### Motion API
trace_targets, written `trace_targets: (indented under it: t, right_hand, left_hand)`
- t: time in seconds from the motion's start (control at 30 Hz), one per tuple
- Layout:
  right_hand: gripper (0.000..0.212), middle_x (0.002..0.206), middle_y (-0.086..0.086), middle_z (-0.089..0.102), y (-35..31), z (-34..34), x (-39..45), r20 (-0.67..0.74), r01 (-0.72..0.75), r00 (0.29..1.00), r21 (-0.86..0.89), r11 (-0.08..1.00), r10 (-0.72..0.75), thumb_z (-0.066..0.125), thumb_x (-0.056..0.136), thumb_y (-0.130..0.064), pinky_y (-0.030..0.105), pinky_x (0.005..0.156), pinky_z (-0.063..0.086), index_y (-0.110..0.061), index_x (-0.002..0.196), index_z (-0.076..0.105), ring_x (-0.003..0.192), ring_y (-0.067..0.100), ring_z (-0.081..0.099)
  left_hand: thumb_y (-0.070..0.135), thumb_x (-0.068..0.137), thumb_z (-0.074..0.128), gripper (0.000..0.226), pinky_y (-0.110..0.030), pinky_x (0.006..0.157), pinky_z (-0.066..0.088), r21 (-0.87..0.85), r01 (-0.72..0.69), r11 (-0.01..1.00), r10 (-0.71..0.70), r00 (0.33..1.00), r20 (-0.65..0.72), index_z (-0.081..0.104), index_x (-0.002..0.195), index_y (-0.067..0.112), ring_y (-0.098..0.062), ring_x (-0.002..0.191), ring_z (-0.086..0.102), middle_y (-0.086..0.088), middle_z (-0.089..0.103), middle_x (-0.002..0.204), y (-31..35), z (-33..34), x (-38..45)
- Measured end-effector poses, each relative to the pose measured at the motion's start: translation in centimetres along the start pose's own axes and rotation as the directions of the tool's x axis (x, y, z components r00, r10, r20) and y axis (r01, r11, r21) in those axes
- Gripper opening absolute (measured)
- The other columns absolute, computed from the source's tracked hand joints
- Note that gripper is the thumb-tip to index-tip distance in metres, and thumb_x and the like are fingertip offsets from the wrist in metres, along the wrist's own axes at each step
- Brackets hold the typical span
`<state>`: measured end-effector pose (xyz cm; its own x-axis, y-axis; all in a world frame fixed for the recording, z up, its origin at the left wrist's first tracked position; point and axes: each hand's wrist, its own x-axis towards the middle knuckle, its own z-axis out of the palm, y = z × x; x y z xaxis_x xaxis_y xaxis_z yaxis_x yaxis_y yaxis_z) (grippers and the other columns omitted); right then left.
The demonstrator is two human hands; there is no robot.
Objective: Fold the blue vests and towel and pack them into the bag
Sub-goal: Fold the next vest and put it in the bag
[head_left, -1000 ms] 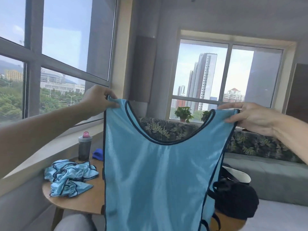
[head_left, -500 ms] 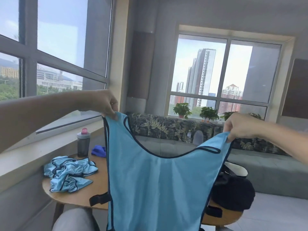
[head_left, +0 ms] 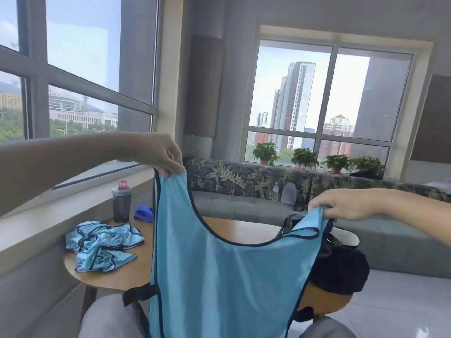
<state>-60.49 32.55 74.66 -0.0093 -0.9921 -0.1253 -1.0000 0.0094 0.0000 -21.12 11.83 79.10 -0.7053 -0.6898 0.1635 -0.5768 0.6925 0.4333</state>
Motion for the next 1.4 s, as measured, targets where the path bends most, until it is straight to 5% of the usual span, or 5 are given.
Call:
trace_targets:
  t: [0.33, 0.53, 0.93, 1.13, 1.4]
  right_hand:
    - [0.021, 0.068, -0.009, 0.074, -0.1, 1.4, -0.9, -0.281, -0.099, 0.952, 0.104, 0.99, 0.124, 0.082, 0.072, -0.011, 0.022, 0.067, 0.054, -0.03, 0.065, 0.077, 0.068, 0.01, 0.07]
    - [0.031, 0.088, 0.003, 0.077, -0.5, 3.2, -0.7, -0.15, -0.044, 0.984, 0.337, 0.94, 0.1, 0.06, 0.081, 0.004, 0.031, 0.076, 0.061, -0.02, 0.093, 0.073, 0.081, 0.022, 0.074]
    - [0.028, 0.113, 0.001, 0.074, -0.9, 4.1, -1.0, 0.173, -0.001, 0.983, 0.342, 0.94, -0.062, 0.049, 0.107, -0.029, 0.035, 0.101, 0.054, -0.014, 0.109, 0.074, 0.108, 0.016, 0.07]
    - [0.009, 0.076, -0.008, 0.077, -2.4, 2.6, -1.7, -0.256, -0.051, 0.958, 0.282, 0.958, 0.126, 0.082, 0.085, -0.021, 0.016, 0.068, 0.052, -0.024, 0.077, 0.08, 0.073, 0.006, 0.073]
    - [0.025, 0.079, -0.009, 0.066, -1.8, 5.6, 0.8, -0.537, -0.108, 0.826, 0.145, 0.984, 0.17, 0.086, 0.077, -0.017, 0.036, 0.07, 0.049, -0.029, 0.075, 0.064, 0.078, 0.009, 0.059]
  left_hand:
    - [0.06, 0.056, 0.074, 0.054, -0.026, 0.074, 0.058, 0.012, -0.06, 0.998, 0.06, 0.998, -0.005, 0.077, 0.086, 0.015, -0.016, 0.077, 0.074, -0.003, 0.077, 0.083, -0.4, 0.3, -0.5]
    - [0.038, 0.079, 0.078, 0.026, -0.021, 0.07, 0.056, 0.0, -0.057, 0.998, 0.057, 0.998, 0.003, 0.076, 0.085, 0.012, -0.013, 0.074, 0.074, -0.003, 0.077, 0.083, -0.1, 0.7, -0.4]
    - [0.026, 0.089, 0.076, 0.018, -0.018, 0.064, 0.053, -0.016, -0.07, 0.997, 0.07, 0.997, 0.03, 0.074, 0.088, 0.008, -0.014, 0.072, 0.073, -0.005, 0.076, 0.079, -1.5, 2.6, -1.2]
    - [0.022, 0.087, 0.077, 0.012, -0.016, 0.063, 0.054, -0.067, -0.151, 0.986, 0.137, 0.974, -0.178, 0.074, 0.085, 0.01, -0.013, 0.069, 0.072, -0.004, 0.076, 0.077, -1.7, 1.2, -2.5]
    - [0.025, 0.103, 0.057, 0.008, -0.037, 0.07, 0.057, 0.16, -0.113, 0.981, 0.15, 0.96, -0.238, 0.057, 0.095, 0.024, -0.011, 0.067, 0.071, 0.006, 0.073, 0.081, -4.1, 7.4, -2.5]
